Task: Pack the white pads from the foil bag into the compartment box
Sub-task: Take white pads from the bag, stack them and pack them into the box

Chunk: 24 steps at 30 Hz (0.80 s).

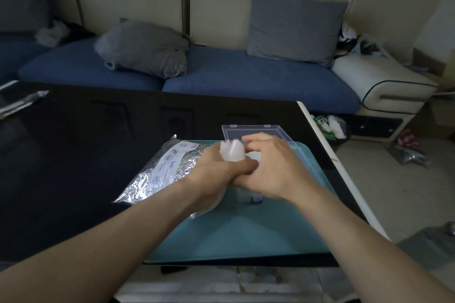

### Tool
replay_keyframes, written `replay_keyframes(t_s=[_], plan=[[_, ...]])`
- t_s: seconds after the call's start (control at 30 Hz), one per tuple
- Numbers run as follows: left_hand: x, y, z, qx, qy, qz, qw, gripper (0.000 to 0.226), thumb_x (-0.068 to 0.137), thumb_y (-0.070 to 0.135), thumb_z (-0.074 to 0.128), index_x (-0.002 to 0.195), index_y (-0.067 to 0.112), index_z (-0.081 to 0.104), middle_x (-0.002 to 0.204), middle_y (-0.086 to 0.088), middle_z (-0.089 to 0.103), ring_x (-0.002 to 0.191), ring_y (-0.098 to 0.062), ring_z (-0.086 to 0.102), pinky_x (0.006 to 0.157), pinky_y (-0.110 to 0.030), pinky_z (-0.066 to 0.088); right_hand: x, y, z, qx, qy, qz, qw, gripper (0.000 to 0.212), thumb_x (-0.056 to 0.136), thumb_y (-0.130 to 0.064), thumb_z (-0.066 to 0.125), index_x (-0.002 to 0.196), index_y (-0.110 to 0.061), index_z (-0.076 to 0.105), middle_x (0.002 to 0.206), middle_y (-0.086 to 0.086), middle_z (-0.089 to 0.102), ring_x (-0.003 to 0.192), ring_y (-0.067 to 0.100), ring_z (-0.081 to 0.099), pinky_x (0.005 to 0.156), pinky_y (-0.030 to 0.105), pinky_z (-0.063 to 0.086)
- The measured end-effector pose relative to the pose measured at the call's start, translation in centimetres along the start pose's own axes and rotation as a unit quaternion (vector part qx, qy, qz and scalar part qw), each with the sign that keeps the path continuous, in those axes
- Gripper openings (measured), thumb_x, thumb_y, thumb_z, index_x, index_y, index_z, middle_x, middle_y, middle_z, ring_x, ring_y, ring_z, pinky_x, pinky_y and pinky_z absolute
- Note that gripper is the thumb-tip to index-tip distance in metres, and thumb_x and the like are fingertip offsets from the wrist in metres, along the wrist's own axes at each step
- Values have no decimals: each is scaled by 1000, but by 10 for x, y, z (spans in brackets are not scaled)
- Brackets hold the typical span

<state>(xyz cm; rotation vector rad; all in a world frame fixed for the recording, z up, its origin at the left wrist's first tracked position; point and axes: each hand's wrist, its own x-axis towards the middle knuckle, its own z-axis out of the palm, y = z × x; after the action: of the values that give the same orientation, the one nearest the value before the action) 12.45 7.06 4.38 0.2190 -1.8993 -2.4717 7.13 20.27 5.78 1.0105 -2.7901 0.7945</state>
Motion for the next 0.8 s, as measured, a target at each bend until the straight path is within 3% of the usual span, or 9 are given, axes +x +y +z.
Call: replay_keyframes(t_s=[0.07, 0.13, 0.23, 0.3, 0.5, 0.67, 0.73, 0.8], plan=[[2, 3, -2, 26, 41, 21, 999, 59, 69, -5, 80, 121, 1, 53, 83, -12, 66, 64, -16, 65, 55, -25, 53, 0, -2, -1, -20, -16, 3, 1000, 80, 56, -63, 80, 127, -28, 67, 144, -9, 49, 131, 14, 48, 106, 38, 45], [3, 8, -3, 28, 22, 27, 999, 58, 71, -3, 76, 124, -7, 50, 78, -17, 63, 61, -22, 61, 54, -27, 50, -1, -7, 1, -13, -15, -4, 1000, 94, 55, -66, 79, 138, -28, 56, 142, -9, 47, 129, 15, 48, 106, 40, 45], [2, 12, -3, 46, 18, 16, 999, 41, 74, -3, 70, 112, -10, 56, 80, -20, 61, 66, -24, 62, 55, -27, 50, -1, -10, 6, 15, 16, -41, 999, 86, 54, -68, 71, 129, -28, 60, 127, -10, 52, 118, 14, 53, 98, 42, 49], [0, 12, -3, 43, 11, 0, 999, 20, 84, -8, 63, 103, -6, 61, 80, -18, 60, 64, -21, 62, 53, -25, 50, 0, -11, 9, 14, 21, -56, 998, 79, 57, -60, 79, 126, -27, 62, 126, -10, 53, 118, 15, 53, 97, 44, 49], [1, 10, -4, 44, 79, -4, 996, 39, 87, -5, 61, 123, 6, 53, 65, -3, 67, 50, -6, 63, 45, -19, 48, 1, -20, 8, -100, 7, -57, 993, 83, 65, -63, 78, 137, -27, 57, 151, -7, 43, 138, 18, 37, 111, 43, 34], [-3, 10, -7, 121, 38, -31, 991, 29, 81, -7, 63, 108, -15, 58, 76, -16, 61, 61, -19, 61, 49, -20, 47, 1, -19, 14, -27, 1, -91, 995, 76, 57, -53, 83, 123, -21, 63, 142, -5, 50, 131, 20, 46, 105, 49, 41], [-4, 11, -8, 160, 42, -50, 985, 27, 79, -3, 66, 103, -11, 59, 65, -13, 60, 50, -14, 58, 46, -19, 45, 0, -14, 13, 12, -41, -90, 995, 80, 55, -56, 85, 125, -25, 61, 144, -8, 45, 132, 15, 43, 109, 42, 40], [-4, 11, -11, 252, 44, -50, 966, 31, 81, 6, 71, 109, 0, 58, 63, -7, 65, 46, -10, 58, 43, -15, 44, -2, -6, 7, 59, -99, -70, 991, 83, 57, -51, 91, 131, -35, 56, 142, -13, 41, 129, 4, 41, 104, 21, 39]])
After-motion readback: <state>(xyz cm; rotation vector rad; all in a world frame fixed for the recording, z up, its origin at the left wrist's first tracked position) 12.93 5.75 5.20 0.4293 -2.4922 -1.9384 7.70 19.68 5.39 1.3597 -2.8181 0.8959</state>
